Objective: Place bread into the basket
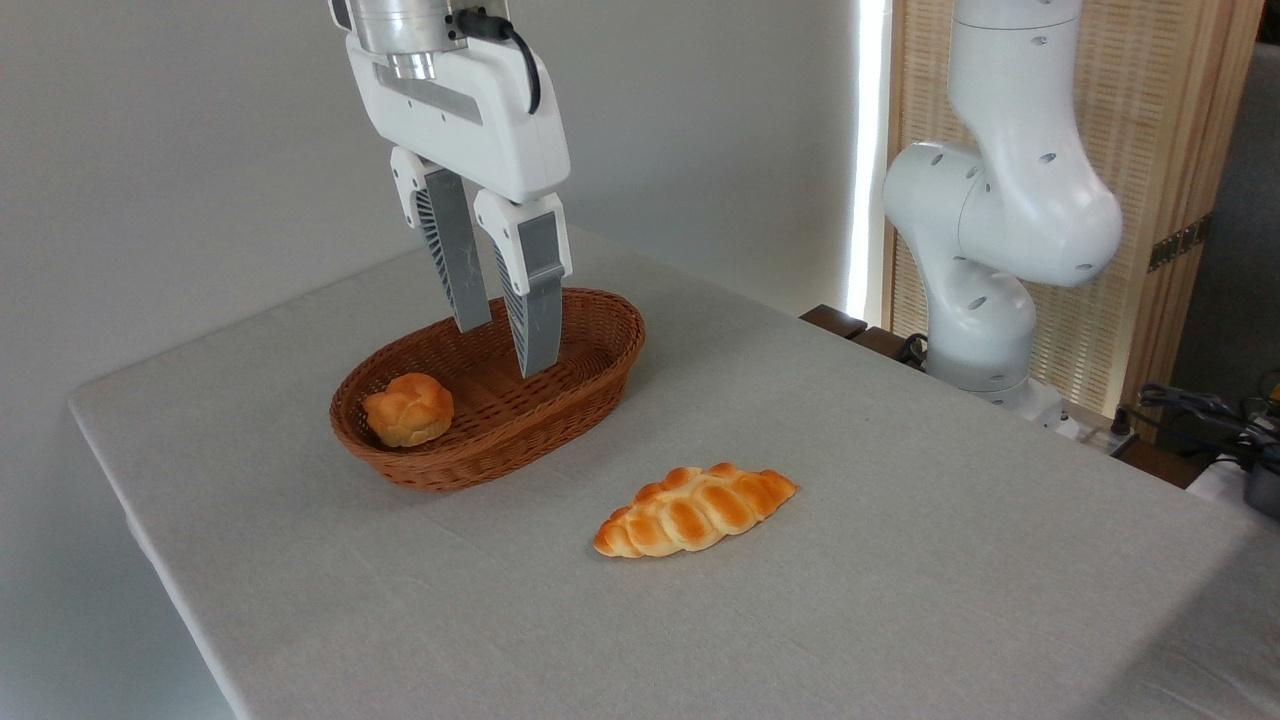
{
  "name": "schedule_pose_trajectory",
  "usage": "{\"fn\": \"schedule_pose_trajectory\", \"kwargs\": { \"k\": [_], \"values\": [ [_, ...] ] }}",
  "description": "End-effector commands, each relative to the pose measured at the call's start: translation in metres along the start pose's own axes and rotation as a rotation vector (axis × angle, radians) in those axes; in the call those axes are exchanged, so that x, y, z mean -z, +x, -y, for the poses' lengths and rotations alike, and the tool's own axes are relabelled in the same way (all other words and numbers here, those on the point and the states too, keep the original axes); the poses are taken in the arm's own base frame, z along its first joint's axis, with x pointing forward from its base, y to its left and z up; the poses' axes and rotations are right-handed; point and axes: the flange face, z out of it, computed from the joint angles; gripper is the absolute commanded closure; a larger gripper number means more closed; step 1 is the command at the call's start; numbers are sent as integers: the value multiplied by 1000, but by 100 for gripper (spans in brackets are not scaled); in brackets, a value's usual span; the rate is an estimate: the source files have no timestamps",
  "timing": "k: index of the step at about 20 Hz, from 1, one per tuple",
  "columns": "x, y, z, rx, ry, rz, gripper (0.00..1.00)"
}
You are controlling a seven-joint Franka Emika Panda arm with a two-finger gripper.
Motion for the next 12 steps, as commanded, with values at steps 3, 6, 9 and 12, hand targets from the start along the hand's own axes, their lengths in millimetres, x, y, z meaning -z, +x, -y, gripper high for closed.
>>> {"fn": "schedule_pose_trajectory", "kwargs": {
  "k": [3, 6, 9, 12],
  "values": [
    [-4, -2, -1, 12, -19, 1, 0],
    [-9, -2, 2, 14, -7, -7, 0],
    [-11, -2, 2, 14, -7, -3, 0],
    [-13, -1, 3, 14, 1, -10, 0]
  ]
}}
